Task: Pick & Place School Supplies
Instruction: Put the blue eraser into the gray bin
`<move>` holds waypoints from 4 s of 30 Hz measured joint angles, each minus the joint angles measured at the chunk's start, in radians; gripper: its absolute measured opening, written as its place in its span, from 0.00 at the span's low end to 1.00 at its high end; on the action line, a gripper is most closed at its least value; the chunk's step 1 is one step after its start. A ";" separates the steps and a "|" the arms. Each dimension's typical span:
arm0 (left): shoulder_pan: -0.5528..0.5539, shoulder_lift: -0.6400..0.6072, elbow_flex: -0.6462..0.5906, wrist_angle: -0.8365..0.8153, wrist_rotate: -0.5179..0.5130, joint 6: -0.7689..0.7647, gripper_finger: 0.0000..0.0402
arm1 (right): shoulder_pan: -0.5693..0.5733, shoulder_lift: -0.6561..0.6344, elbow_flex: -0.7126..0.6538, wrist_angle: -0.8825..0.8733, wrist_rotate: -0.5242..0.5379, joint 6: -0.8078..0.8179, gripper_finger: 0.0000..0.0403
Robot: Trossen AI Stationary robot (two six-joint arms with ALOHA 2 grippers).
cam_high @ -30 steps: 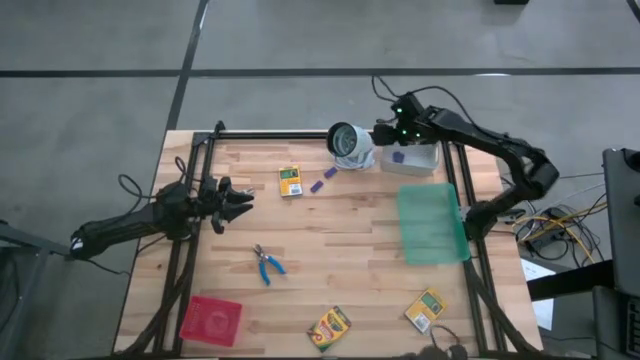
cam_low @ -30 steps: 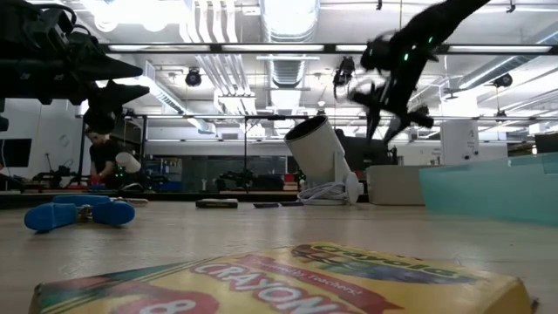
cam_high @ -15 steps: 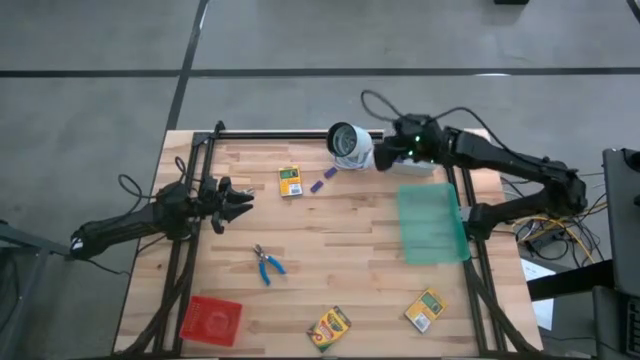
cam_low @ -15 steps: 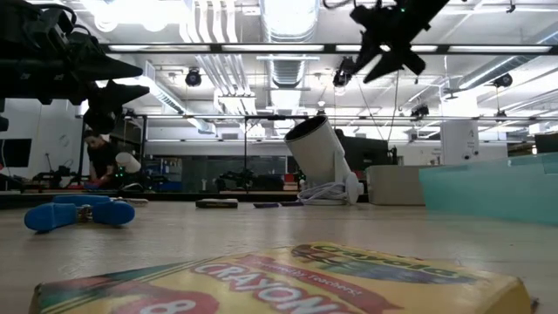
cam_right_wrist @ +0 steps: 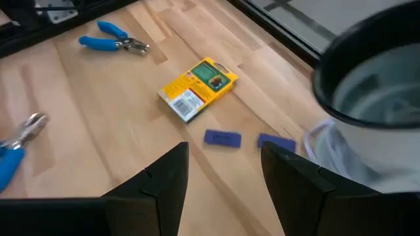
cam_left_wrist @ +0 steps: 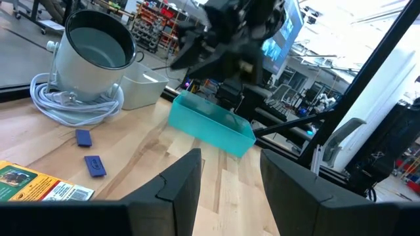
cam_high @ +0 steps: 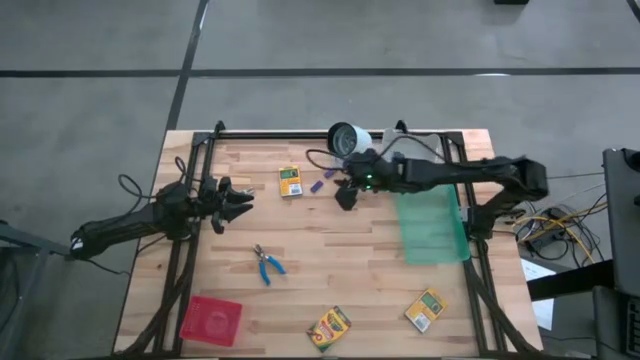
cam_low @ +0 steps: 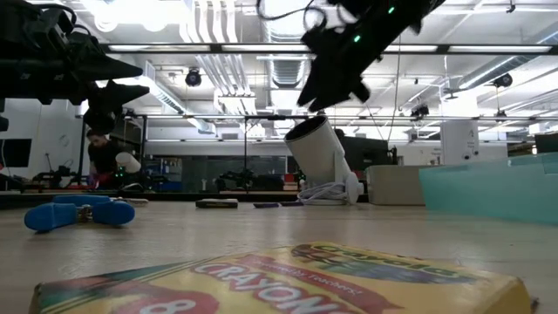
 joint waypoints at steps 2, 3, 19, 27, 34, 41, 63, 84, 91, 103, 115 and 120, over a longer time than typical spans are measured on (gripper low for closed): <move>0.000 0.000 0.000 0.000 0.000 0.000 0.41 | -0.001 0.051 0.000 0.057 0.000 -0.016 0.46; 0.000 0.000 0.000 0.000 0.000 0.000 0.41 | -0.001 0.072 0.000 0.080 0.000 -0.022 0.46; 0.000 0.000 0.000 0.000 0.000 0.000 0.41 | -0.011 0.155 0.011 0.117 -0.159 -0.619 0.46; 0.000 0.000 0.000 0.000 0.000 0.000 0.41 | -0.016 0.155 0.014 0.116 -0.156 -0.585 0.46; 0.000 0.000 0.000 0.000 0.000 0.000 0.41 | -0.016 0.154 0.013 0.150 -0.153 -0.655 0.46; 0.000 0.000 0.000 0.000 0.000 0.000 0.41 | -0.016 0.159 0.013 0.166 -0.197 -0.799 0.46; 0.000 0.004 0.000 0.000 -0.002 0.000 0.41 | -0.131 0.211 0.010 0.178 -0.450 -0.649 0.46; 0.000 0.008 0.000 0.000 -0.003 0.000 0.41 | -0.104 -0.229 -0.511 0.613 -0.389 -0.508 0.22; 0.000 0.012 0.000 0.000 -0.003 0.000 0.41 | -0.058 -0.315 -0.582 0.684 -0.338 -0.565 0.25; 0.000 0.012 0.000 0.000 -0.003 0.000 0.41 | -0.039 -0.323 -0.562 0.683 -0.313 -0.508 0.36; 0.000 0.012 0.000 0.000 -0.003 0.000 0.41 | -0.037 -0.336 -0.553 0.683 -0.314 -0.503 0.32; 0.000 0.012 0.000 0.000 -0.003 0.000 0.41 | -0.037 -0.337 -0.553 0.690 -0.316 -0.456 0.32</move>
